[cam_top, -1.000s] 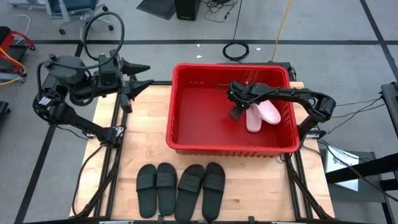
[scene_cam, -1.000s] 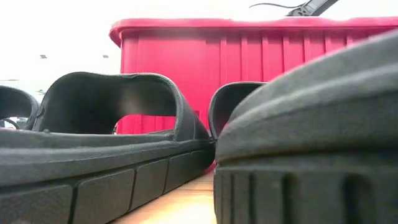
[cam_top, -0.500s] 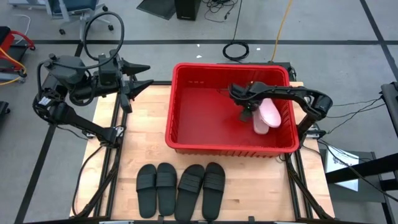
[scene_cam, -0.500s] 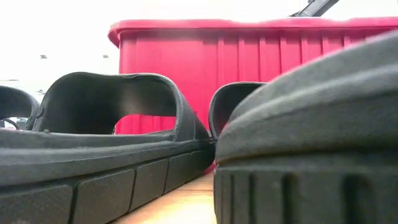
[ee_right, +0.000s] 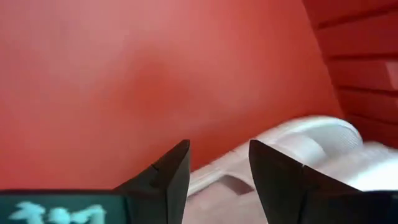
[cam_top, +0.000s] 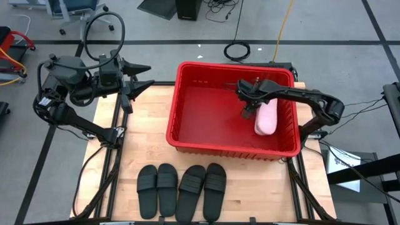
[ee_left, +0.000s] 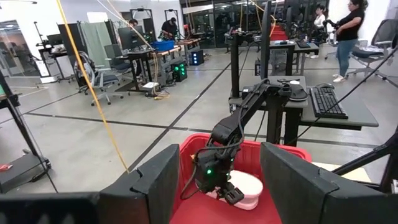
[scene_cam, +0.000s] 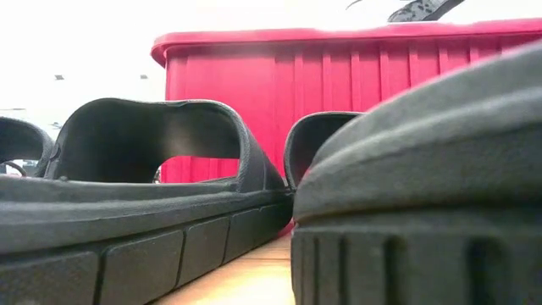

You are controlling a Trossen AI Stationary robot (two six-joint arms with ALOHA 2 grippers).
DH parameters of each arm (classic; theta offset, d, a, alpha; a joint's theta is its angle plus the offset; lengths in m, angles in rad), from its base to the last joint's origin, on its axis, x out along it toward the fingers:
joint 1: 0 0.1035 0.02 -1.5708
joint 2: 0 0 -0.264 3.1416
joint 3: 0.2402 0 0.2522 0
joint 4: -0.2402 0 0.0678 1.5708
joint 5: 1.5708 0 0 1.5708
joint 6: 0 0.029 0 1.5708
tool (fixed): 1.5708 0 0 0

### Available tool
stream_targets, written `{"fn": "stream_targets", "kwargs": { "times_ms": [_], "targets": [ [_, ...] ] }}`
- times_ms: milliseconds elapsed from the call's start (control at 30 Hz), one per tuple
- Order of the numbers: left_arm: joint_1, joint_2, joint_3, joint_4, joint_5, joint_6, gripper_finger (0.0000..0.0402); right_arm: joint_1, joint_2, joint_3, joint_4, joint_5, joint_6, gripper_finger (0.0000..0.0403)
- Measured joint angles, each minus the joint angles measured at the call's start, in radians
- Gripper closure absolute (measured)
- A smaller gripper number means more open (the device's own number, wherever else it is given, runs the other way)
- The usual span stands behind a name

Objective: Pick and place slides into bin
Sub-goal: Adjust the stacked pink slides in the red bin, then adjust the red bin

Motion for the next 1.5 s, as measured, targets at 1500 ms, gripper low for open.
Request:
{"fn": "stream_targets", "kwargs": {
  "times_ms": [1500],
  "targets": [
    [0.0,0.0,0.0,0.0,0.012,0.004,0.0176,0.138,-0.038,0.001,-0.427,-0.087,0.013,0.025]
  ]
}}
